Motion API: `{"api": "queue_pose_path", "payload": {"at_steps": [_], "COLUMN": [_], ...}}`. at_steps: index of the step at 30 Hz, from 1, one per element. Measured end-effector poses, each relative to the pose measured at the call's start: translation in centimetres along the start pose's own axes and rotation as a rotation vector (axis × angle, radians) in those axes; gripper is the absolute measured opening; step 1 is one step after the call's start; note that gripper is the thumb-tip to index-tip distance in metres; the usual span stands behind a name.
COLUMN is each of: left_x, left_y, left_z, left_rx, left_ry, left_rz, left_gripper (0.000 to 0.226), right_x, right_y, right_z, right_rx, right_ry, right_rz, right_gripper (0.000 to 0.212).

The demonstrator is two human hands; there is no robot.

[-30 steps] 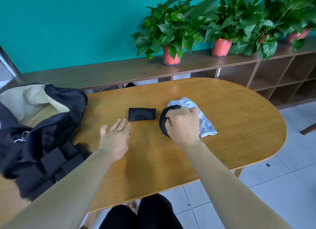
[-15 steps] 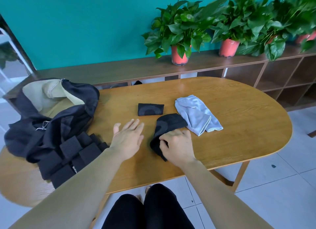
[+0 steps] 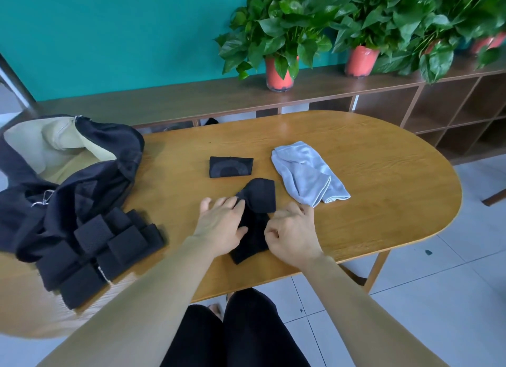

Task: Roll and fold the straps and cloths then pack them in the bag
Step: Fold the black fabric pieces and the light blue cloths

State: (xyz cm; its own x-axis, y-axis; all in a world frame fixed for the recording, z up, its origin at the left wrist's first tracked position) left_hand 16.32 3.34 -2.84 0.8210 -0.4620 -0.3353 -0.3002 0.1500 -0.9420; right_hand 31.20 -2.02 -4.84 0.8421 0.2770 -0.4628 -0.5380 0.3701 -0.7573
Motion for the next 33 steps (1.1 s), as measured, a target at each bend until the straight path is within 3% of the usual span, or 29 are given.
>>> {"api": "queue_pose_path", "payload": {"at_steps": [9, 14, 17, 19, 22, 28, 33], "left_x": [-4.0, -5.3, -5.5, -5.3, -5.0, -5.2, -5.2], "left_y": [1.1, 0.9, 0.3, 0.1, 0.7, 2.7, 4.5], "left_z": [-3.2, -4.4, -4.2, -3.6, -2.3, 0.2, 1.1], "left_rx": [-0.084, 0.024, 0.193, 0.223, 0.14, -0.207, -0.266], "left_ry": [-0.187, -0.27, -0.266, -0.207, -0.144, -0.07, -0.024], "left_rz": [-0.046, -0.095, -0.082, -0.085, -0.08, -0.016, 0.009], "left_gripper": [0.09, 0.064, 0.035, 0.031, 0.047, 0.093, 0.089], "right_x": [-2.6, -3.1, -2.7, -2.6, -3.0, -2.8, -2.1], "right_y": [1.4, 1.1, 0.7, 0.6, 0.7, 3.6, 6.3], "right_z": [-0.9, -0.4, 0.5, 1.3, 3.0, 6.3, 8.2], "right_rx": [-0.166, -0.225, -0.173, -0.115, -0.08, -0.425, -0.59], "right_ry": [-0.084, -0.06, -0.007, 0.005, -0.003, 0.074, 0.068], "right_rz": [0.114, 0.114, 0.156, 0.148, 0.098, -0.124, -0.21], "right_gripper": [0.02, 0.022, 0.024, 0.022, 0.024, 0.055, 0.059]}}
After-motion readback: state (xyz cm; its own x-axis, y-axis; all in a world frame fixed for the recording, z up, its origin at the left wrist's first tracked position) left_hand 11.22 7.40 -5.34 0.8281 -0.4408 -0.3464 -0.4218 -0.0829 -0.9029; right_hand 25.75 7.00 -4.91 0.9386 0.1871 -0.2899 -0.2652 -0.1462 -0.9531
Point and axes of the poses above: each hand's wrist, its own z-axis towards the middle knuckle, its own y-axis out of the palm, x = y × z, the point moved 3 cm from there along z, towards the middle knuckle, and after that the axes turned 15 degrees about z, right-handed, at the moved point
